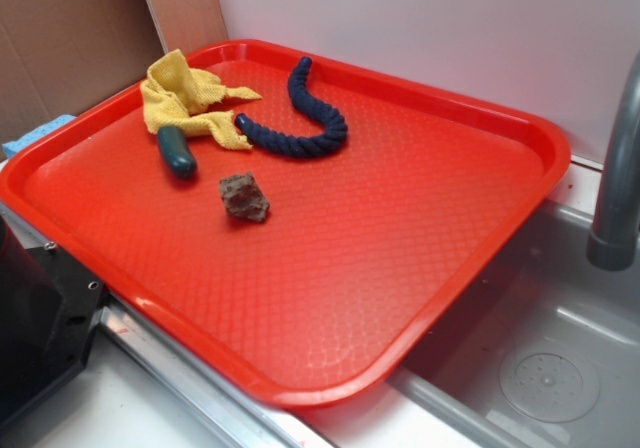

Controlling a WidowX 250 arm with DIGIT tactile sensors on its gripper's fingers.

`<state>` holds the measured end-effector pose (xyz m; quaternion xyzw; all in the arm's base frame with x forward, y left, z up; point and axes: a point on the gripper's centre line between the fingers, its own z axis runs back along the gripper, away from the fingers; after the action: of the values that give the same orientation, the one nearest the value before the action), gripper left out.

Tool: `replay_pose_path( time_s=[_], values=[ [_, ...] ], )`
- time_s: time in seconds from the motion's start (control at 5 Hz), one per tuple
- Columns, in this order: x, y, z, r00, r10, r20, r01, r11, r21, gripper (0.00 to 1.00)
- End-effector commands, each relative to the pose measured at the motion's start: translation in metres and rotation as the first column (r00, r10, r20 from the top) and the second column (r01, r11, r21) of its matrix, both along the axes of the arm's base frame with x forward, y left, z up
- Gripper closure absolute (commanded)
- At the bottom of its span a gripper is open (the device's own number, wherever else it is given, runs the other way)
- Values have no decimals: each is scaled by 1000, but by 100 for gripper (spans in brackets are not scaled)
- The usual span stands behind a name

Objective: Grab the plastic pickle.

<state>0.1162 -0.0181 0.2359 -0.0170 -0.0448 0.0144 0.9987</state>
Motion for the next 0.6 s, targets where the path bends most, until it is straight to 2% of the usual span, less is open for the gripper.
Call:
replay_pose_path(
  time_s=[0.0, 0.2, 0.4],
  values=[
    [0, 0, 0, 1000, 0, 0, 0, 1000, 0, 0],
    [4, 9, -8, 968, 247, 45, -246, 969, -30, 0],
    [5, 14, -24, 876, 475, 81, -472, 880, -59, 0]
  ],
)
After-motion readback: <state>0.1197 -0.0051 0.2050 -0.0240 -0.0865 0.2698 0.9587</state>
